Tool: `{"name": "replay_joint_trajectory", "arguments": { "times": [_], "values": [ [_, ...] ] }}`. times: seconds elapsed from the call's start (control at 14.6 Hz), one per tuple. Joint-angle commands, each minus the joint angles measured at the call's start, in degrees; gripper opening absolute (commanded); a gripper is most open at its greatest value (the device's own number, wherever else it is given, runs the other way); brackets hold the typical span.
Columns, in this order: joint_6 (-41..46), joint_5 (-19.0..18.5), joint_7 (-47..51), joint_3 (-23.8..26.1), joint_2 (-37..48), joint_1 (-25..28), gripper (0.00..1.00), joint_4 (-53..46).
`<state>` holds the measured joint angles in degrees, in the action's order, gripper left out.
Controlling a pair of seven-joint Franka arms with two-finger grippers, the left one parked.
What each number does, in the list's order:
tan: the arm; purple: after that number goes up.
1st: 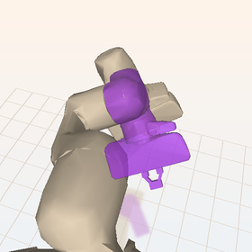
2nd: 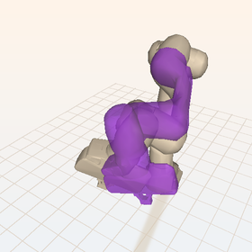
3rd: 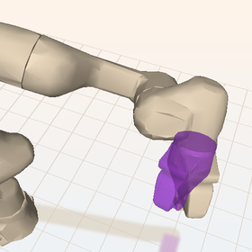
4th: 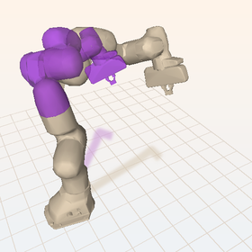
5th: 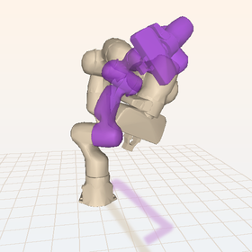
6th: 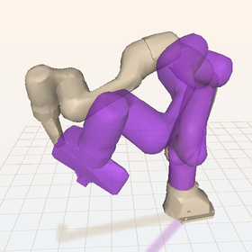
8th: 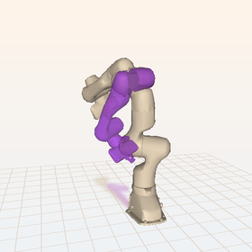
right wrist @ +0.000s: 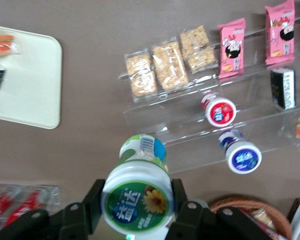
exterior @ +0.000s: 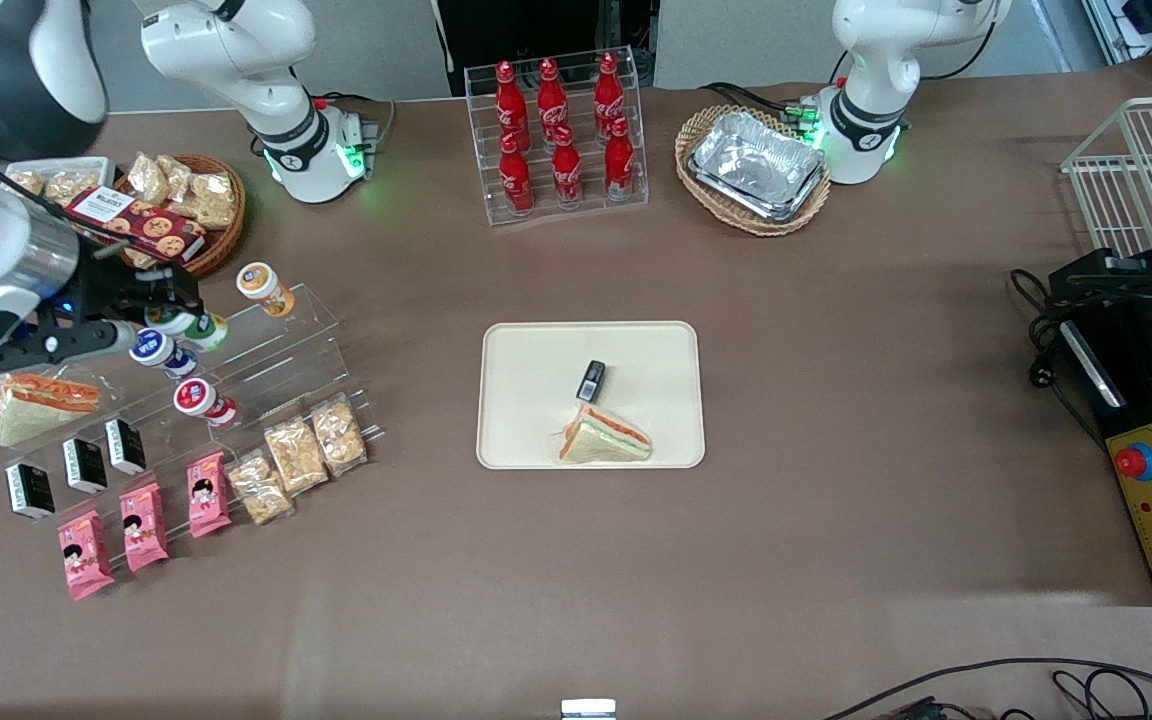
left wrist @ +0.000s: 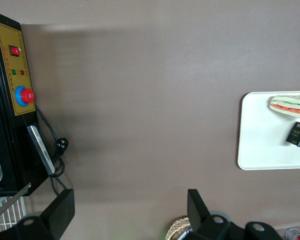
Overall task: Place green gum on tray
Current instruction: 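Lift the green gum bottle and carry it toward the cream tray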
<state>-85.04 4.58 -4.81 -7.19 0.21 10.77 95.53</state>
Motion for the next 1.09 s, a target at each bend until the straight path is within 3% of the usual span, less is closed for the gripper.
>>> {"name": "replay_joint_trajectory", "arguments": {
  "times": [0.0, 0.21, 0.55, 1.03],
  "values": [
    [6.0, 3.0, 9.0, 3.2, -2.9, 1.3, 0.08, -7.4],
    [5.5, 7.5, 23.9, 9.3, -3.0, 1.6, 0.08, -7.4],
    [-4.4, 6.3, 40.3, 21.9, -8.4, 2.1, 0.08, -5.6],
    [-25.0, 3.9, 45.9, 22.1, -11.7, 9.6, 0.09, 9.0]
  ]
}}
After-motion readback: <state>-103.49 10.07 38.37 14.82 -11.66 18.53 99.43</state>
